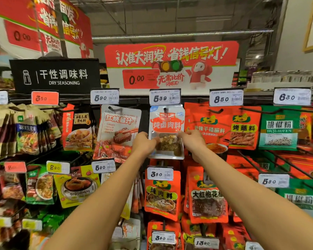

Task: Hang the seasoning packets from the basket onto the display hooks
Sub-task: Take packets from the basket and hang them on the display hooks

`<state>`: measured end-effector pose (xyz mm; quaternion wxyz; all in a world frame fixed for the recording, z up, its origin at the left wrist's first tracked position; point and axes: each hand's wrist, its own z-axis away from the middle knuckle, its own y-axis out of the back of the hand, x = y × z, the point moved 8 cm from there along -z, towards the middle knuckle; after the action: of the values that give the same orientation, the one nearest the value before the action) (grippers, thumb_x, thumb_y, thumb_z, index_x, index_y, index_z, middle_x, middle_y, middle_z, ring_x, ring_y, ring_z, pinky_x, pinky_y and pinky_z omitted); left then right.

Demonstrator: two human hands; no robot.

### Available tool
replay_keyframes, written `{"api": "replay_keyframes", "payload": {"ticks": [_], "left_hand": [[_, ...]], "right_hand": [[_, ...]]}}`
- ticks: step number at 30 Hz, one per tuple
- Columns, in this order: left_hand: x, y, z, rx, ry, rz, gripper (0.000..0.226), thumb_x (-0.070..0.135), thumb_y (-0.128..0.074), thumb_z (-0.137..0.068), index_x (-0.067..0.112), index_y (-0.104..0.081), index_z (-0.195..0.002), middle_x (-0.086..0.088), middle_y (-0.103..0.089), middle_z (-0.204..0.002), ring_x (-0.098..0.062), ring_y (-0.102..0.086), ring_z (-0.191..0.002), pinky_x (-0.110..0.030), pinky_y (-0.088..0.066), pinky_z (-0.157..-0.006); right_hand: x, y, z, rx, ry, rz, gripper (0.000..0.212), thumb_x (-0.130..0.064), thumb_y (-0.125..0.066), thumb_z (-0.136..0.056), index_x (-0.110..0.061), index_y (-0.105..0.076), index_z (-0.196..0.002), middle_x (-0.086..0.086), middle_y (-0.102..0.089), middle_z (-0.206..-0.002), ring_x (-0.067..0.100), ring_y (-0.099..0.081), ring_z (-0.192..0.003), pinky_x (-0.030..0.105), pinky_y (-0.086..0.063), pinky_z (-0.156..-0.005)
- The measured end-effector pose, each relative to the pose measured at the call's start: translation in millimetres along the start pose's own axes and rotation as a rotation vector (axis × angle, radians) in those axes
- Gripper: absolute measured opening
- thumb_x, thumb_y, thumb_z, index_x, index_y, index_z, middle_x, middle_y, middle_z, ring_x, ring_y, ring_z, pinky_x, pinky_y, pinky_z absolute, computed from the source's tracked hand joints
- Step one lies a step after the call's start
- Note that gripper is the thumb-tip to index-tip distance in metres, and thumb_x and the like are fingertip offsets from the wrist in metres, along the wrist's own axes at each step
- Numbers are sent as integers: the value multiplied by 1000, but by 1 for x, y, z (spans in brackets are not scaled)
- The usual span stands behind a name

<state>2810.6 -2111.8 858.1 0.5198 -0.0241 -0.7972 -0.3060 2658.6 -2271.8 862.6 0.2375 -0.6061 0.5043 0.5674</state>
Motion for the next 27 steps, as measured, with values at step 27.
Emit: {"api": "replay_keyframes", "payload": {"ticks": [27], "left_hand": [[-111,-194,326,-206,633,499,14,13,-55,-99,13,-68,-94,-4,-70,-77,-16,-64,-62,-25,-50,-58]], "right_hand": [[317,179,195,-396,-487,-237,23,-5,-57,-95,-8,-67,-74,7,-65,-54,22,-58,-45,26,-46,-45]]}}
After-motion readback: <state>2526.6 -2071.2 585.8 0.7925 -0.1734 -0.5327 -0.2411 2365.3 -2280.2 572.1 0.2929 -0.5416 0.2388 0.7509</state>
